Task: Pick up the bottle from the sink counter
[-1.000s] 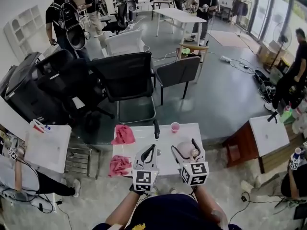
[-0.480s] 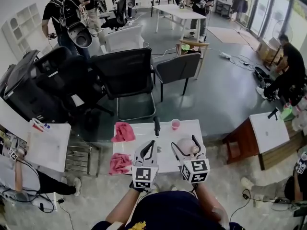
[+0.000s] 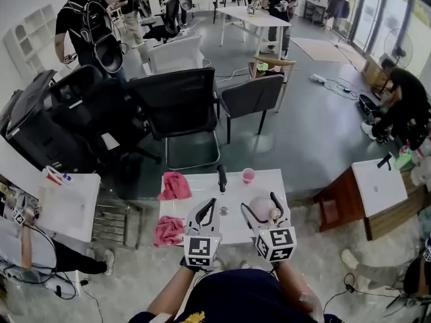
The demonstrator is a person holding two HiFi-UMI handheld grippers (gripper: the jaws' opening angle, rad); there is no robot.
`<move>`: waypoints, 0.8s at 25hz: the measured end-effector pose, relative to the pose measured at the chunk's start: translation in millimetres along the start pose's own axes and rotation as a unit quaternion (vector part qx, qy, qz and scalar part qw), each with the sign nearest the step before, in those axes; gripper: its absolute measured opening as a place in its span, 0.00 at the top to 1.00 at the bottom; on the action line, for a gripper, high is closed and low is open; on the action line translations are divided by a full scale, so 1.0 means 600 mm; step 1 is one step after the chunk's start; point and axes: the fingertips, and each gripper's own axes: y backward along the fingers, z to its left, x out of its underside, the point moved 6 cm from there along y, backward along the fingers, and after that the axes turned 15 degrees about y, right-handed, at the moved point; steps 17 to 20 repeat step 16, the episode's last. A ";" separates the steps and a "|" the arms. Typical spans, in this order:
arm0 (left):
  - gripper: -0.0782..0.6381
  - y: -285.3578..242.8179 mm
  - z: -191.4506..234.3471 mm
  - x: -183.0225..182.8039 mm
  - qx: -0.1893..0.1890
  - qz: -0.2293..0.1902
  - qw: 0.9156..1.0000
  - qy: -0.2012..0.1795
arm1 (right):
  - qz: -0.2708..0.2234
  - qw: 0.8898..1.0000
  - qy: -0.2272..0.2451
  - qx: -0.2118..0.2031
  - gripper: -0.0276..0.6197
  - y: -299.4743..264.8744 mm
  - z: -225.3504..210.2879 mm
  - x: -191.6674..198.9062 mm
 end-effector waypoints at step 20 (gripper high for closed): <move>0.87 0.019 0.035 0.007 -0.016 0.007 1.000 0.006 | 0.013 1.000 0.008 -0.019 0.29 0.002 0.025 -0.001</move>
